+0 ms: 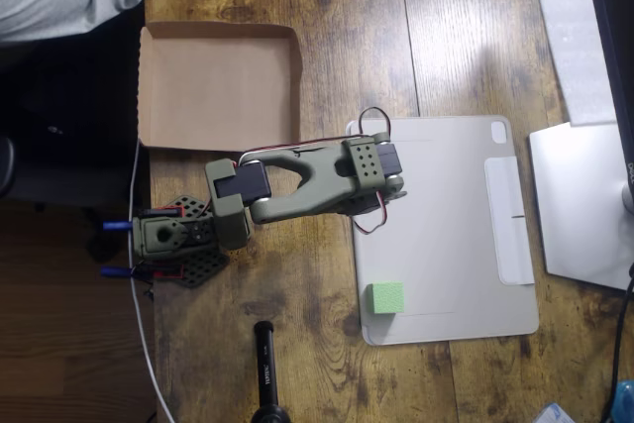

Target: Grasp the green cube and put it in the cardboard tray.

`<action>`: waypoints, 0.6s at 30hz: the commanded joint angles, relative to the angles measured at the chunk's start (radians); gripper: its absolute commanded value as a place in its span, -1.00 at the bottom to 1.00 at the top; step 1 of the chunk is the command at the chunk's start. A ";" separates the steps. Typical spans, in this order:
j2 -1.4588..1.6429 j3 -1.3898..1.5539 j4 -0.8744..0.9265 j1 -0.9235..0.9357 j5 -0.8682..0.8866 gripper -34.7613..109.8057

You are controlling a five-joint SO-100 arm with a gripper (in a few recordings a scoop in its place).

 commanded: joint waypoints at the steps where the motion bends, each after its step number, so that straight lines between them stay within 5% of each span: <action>1: 0.172 0.078 -0.078 -0.046 -0.071 -0.52; 18: 0.179 0.080 -0.078 -0.046 -0.066 -0.52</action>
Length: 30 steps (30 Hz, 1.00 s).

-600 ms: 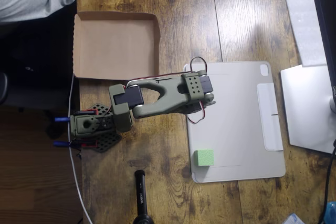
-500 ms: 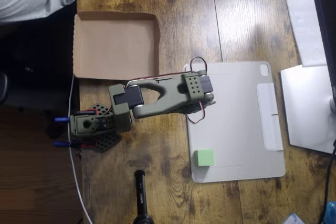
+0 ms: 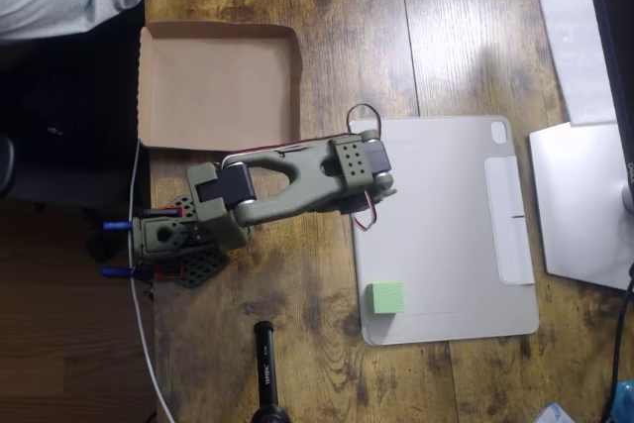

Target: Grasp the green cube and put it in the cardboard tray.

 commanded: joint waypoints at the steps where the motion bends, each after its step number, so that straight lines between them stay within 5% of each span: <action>1: 0.049 0.003 0.012 -0.008 0.008 -0.52; 14: 0.083 -0.077 -0.075 0.089 0.011 -0.52; 26: -0.078 -0.383 -0.298 0.491 -0.086 -0.52; 30: -0.135 -0.457 -0.209 0.572 -0.110 -0.52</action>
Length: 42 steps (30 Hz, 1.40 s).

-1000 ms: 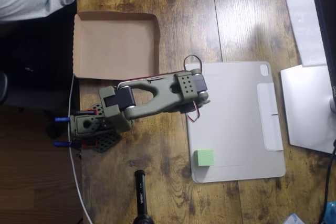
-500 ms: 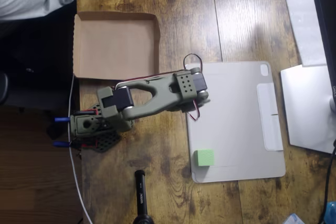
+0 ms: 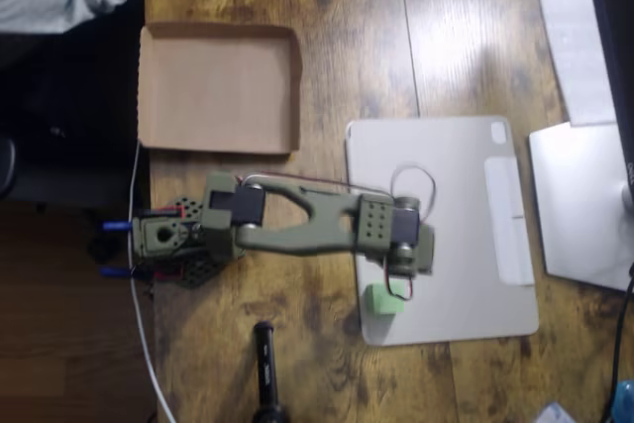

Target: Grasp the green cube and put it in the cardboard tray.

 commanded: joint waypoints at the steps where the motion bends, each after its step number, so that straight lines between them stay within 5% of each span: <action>1: -0.012 -0.084 0.130 0.067 -0.026 -0.52; 8: -0.017 -0.087 0.287 0.092 -0.075 -0.45; 20: -0.040 0.063 0.005 0.104 -0.037 -0.21; 42: -0.077 0.209 -0.054 0.104 -0.172 -0.05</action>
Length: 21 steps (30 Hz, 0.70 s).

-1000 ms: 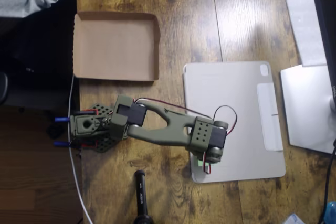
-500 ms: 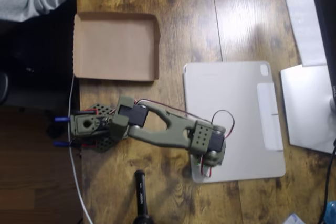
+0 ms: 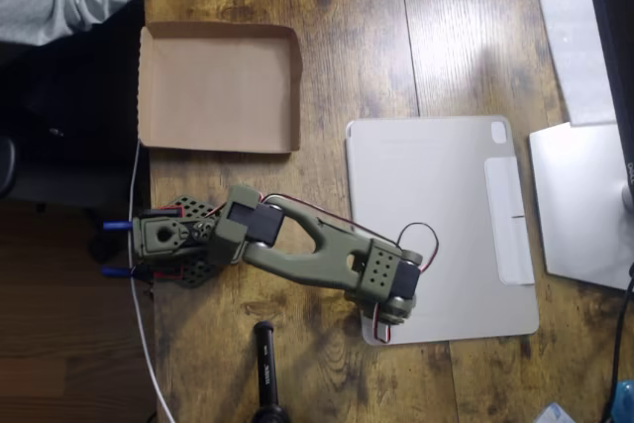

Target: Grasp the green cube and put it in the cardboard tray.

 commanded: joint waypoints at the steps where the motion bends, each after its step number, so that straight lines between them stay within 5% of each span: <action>1: 0.011 0.054 -0.031 -0.025 -0.017 -0.05; 21: 0.032 0.103 -0.144 -0.058 -0.064 -0.30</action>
